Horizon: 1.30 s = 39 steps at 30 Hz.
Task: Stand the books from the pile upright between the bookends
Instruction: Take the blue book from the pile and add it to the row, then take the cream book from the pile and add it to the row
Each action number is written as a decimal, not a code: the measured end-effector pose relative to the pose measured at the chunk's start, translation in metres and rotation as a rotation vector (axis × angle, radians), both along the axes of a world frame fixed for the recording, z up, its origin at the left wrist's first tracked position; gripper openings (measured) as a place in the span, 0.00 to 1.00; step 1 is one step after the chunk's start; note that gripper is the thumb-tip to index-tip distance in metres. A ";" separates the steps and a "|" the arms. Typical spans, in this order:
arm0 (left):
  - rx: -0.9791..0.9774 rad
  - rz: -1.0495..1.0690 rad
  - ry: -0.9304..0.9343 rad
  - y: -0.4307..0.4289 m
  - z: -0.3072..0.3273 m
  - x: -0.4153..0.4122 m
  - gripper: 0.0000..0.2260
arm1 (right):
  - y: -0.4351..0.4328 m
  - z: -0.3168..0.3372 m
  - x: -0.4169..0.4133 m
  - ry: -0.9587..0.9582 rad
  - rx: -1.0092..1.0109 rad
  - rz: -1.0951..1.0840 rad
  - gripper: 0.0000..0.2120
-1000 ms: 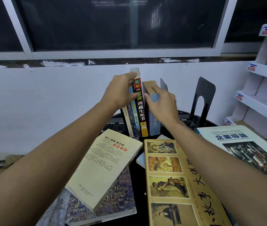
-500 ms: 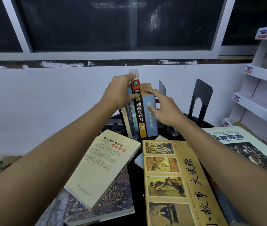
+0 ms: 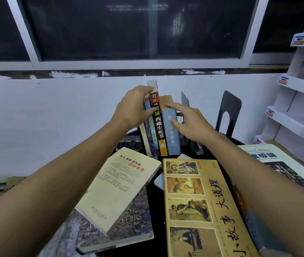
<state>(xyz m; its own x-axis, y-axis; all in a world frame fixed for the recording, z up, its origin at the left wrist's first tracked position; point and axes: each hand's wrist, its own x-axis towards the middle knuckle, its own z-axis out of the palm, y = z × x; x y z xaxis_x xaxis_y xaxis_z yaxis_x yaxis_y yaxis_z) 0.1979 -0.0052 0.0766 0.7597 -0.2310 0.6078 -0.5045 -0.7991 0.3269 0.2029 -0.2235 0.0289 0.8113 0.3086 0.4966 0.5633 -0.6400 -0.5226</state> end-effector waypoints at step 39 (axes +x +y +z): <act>0.222 0.185 0.558 0.121 -0.083 -0.115 0.17 | 0.050 -0.057 -0.119 0.122 -0.504 0.028 0.18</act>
